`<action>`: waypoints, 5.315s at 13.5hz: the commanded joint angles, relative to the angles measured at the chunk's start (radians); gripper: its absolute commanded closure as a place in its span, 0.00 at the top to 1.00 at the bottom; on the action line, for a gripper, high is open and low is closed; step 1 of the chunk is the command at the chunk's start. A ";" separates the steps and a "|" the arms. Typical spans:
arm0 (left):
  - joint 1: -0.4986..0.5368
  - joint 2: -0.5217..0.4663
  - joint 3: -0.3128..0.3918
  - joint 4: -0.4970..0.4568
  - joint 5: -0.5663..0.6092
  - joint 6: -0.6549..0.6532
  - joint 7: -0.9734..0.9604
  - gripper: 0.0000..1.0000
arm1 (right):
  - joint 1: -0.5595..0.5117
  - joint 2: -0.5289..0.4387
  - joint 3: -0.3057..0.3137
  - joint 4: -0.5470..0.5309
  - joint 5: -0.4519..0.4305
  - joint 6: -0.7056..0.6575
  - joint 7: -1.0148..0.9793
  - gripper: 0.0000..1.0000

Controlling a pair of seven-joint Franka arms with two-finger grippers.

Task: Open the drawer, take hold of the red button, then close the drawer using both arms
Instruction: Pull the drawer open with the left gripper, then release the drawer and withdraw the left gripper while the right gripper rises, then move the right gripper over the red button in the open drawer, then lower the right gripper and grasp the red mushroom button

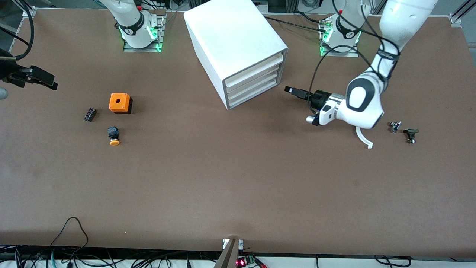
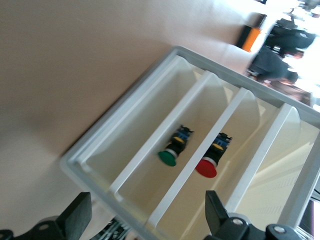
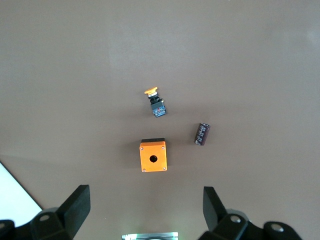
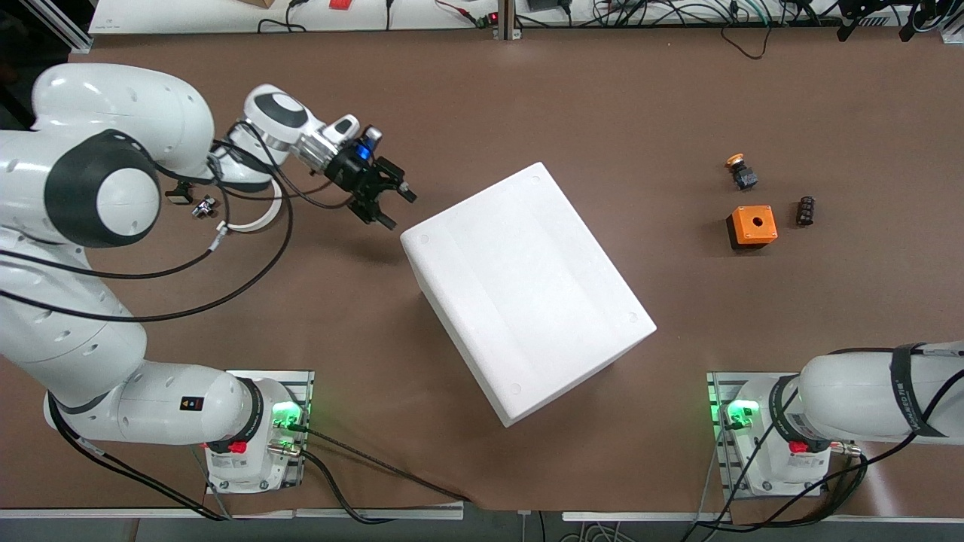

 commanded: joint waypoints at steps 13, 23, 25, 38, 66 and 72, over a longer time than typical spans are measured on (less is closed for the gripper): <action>0.018 -0.073 -0.171 -0.109 -0.083 0.157 0.056 0.00 | 0.000 -0.002 0.000 -0.001 0.015 -0.005 -0.021 1.00; 0.102 -0.139 -0.020 0.043 0.083 0.162 0.044 1.00 | 0.101 0.072 0.035 0.008 0.022 0.046 -0.021 1.00; 0.107 -0.171 0.007 0.107 0.232 0.157 0.024 1.00 | 0.124 0.093 0.035 0.008 0.141 0.066 -0.021 1.00; 0.145 -0.419 0.081 0.405 1.126 0.061 -0.100 1.00 | 0.737 0.429 0.036 0.245 0.176 0.371 -0.137 1.00; 0.145 -0.430 0.095 0.463 1.120 -0.034 -0.344 1.00 | 1.012 0.805 0.013 0.525 -0.037 0.339 -0.788 1.00; 0.145 -0.427 0.093 0.451 1.115 -0.010 -0.351 1.00 | 1.005 0.821 0.013 0.525 -0.037 0.389 -0.834 0.76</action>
